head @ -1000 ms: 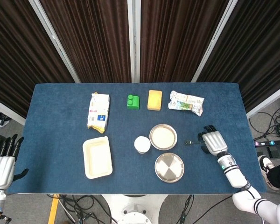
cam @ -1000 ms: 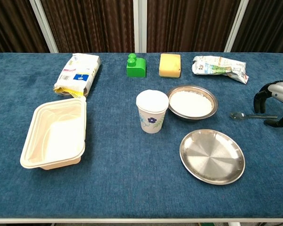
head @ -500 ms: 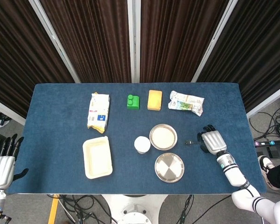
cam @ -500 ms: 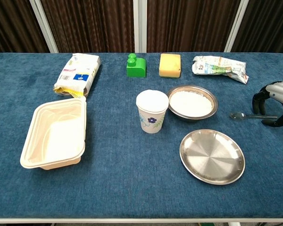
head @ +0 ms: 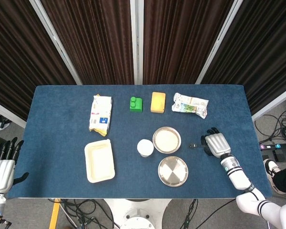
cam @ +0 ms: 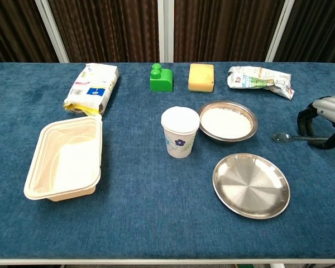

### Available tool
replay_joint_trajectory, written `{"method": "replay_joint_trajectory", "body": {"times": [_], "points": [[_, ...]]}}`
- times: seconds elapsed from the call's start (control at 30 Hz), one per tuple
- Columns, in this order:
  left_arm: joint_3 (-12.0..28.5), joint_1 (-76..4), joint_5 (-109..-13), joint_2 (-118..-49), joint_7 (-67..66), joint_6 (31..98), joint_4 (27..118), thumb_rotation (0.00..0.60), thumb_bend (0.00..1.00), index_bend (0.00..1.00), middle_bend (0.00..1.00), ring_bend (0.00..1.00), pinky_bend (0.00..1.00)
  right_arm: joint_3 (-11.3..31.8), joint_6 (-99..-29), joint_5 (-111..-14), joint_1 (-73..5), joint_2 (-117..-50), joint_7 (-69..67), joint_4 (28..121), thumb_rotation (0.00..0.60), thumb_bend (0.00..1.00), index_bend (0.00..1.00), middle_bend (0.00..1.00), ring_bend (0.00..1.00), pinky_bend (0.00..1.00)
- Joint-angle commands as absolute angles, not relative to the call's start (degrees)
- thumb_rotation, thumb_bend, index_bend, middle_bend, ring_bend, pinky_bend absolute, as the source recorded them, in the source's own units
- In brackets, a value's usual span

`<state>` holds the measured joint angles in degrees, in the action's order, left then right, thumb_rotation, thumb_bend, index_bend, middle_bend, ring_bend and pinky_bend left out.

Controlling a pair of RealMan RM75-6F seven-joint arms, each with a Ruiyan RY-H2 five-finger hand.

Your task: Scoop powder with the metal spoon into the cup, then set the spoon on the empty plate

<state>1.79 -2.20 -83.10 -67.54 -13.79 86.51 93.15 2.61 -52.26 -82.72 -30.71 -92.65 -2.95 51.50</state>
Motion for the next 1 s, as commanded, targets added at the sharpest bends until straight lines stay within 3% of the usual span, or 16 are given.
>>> {"method": "replay_joint_trajectory", "body": {"times": [0.03, 0.53, 0.73, 1.0], "points": [[1.81, -2.17, -83.08, -67.60, -13.65, 86.54, 93.01, 0.600, 0.00, 0.10, 0.11, 0.03, 0.00, 2.57, -52.18, -82.64, -30.76, -92.72, -2.86, 51.52, 0.600, 0.27, 0.50, 0.51, 0.20, 0.14], [1.79, -1.95, -82.91, -67.93, -12.90, 86.67, 92.34, 0.600, 0.00, 0.10, 0.11, 0.03, 0.00, 2.48, -52.12, -82.32, -31.13, -92.05, -1.62, 52.79, 0.600, 0.32, 0.57, 0.56, 0.25, 0.14], [1.70, -1.79, -83.40, -67.95, -12.37, 87.06, 92.01, 0.600, 0.00, 0.10, 0.11, 0.03, 0.00, 2.29, -52.70, -83.14, -31.55, -85.18, 1.05, 60.32, 0.600, 0.32, 0.59, 0.58, 0.26, 0.14], [1.82, -1.81, -83.91, -68.20, -11.71, 87.44, 91.39, 0.600, 0.00, 0.10, 0.11, 0.03, 0.00, 2.80, -45.74, -82.26, -36.24, -71.92, 7.53, 75.42, 0.600, 0.32, 0.59, 0.58, 0.26, 0.14]]}}
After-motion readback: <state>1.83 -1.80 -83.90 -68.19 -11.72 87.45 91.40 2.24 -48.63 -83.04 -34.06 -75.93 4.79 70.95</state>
